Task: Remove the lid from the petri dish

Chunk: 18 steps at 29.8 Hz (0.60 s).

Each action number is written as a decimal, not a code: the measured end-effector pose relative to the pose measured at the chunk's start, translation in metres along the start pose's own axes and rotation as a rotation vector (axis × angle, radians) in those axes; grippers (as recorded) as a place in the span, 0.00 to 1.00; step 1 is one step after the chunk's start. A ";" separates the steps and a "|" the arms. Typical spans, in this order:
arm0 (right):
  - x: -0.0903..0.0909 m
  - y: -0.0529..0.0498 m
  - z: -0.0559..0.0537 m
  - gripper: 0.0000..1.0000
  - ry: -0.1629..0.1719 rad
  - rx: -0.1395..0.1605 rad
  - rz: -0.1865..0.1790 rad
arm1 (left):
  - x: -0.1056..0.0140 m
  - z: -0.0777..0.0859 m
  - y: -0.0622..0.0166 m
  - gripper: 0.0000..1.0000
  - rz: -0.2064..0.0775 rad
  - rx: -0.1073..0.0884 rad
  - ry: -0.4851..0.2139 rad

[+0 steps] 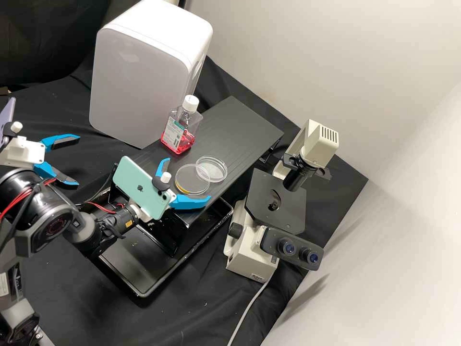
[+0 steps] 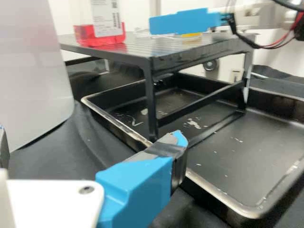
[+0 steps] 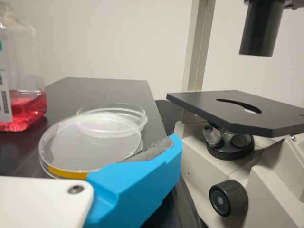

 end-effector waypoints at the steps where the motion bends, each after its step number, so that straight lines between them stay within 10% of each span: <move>1: -0.001 0.001 -0.001 1.00 0.004 -0.001 0.006 | -0.001 0.000 0.0010 1.00 0.006 -0.006 0.011; 18: -0.027 0.013 -0.013 1.00 -0.065 -0.005 0.123 | -0.003 0.001 0.0021 1.00 0.011 -0.001 0.008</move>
